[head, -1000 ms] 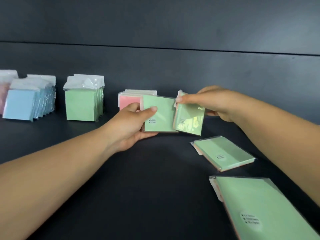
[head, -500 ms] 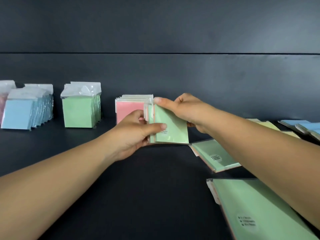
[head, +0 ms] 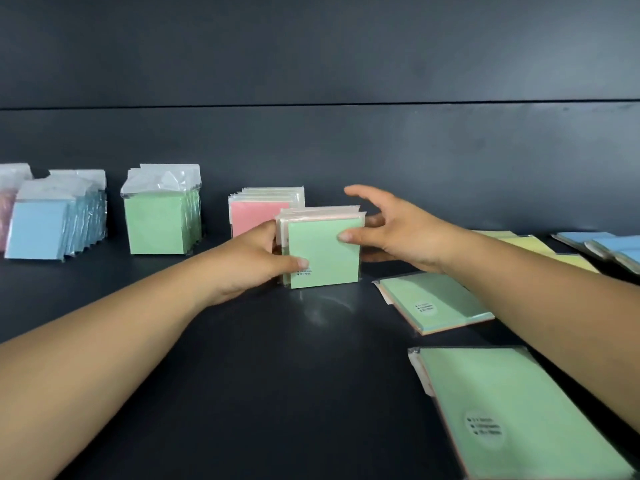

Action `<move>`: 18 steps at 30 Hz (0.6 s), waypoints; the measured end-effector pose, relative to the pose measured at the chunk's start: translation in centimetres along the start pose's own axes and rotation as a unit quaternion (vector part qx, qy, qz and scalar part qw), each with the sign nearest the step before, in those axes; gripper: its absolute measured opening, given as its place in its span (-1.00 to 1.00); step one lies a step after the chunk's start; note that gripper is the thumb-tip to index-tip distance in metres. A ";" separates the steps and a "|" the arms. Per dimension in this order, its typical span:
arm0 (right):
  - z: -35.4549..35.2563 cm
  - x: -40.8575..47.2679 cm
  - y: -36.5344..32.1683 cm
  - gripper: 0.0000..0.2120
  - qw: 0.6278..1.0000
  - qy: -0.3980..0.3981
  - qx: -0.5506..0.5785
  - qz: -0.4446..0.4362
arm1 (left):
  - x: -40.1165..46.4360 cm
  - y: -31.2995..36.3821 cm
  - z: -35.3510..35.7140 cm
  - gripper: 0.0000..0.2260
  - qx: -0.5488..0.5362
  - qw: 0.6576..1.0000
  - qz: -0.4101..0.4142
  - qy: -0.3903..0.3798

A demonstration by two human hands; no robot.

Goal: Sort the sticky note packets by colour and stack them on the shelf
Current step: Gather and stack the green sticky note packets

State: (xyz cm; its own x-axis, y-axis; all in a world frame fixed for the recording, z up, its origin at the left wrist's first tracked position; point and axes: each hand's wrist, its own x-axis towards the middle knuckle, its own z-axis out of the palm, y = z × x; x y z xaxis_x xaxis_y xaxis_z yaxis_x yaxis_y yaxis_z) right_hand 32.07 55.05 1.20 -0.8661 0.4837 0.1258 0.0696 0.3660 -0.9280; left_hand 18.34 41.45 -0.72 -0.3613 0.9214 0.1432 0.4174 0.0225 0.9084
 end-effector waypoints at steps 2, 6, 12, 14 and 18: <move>0.1 -0.2 0.0 -0.55 0.999 -0.005 -0.033 -0.018 | -0.1 0.1 0.0 -0.59 0.012 1.000 -0.005 -0.015; 0.5 -0.4 0.2 -0.81 0.998 -0.017 -0.052 -0.037 | -0.1 -0.1 0.2 -0.61 0.032 0.999 -0.005 -0.024; 0.5 -0.2 0.5 -0.61 0.999 0.026 -0.024 -0.028 | -0.2 0.0 0.7 -0.71 0.052 0.999 0.012 0.013; 0.6 -0.2 0.7 -0.65 0.999 0.042 -0.016 -0.011 | -0.2 0.0 0.9 -0.72 0.050 0.999 0.012 0.008; 0.3 -0.1 0.5 -0.76 0.994 0.024 -0.101 0.033 | 0.0 -0.2 1.0 -0.70 0.032 0.999 -0.009 0.018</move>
State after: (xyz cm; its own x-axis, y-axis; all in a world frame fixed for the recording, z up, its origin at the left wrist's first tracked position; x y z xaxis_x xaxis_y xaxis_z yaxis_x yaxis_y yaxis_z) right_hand 32.02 55.01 0.59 -0.8315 0.5485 0.0880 0.2286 0.4821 -0.8458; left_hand 19.11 41.87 -1.29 -0.3989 0.9059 0.1426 0.4630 0.0648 0.8840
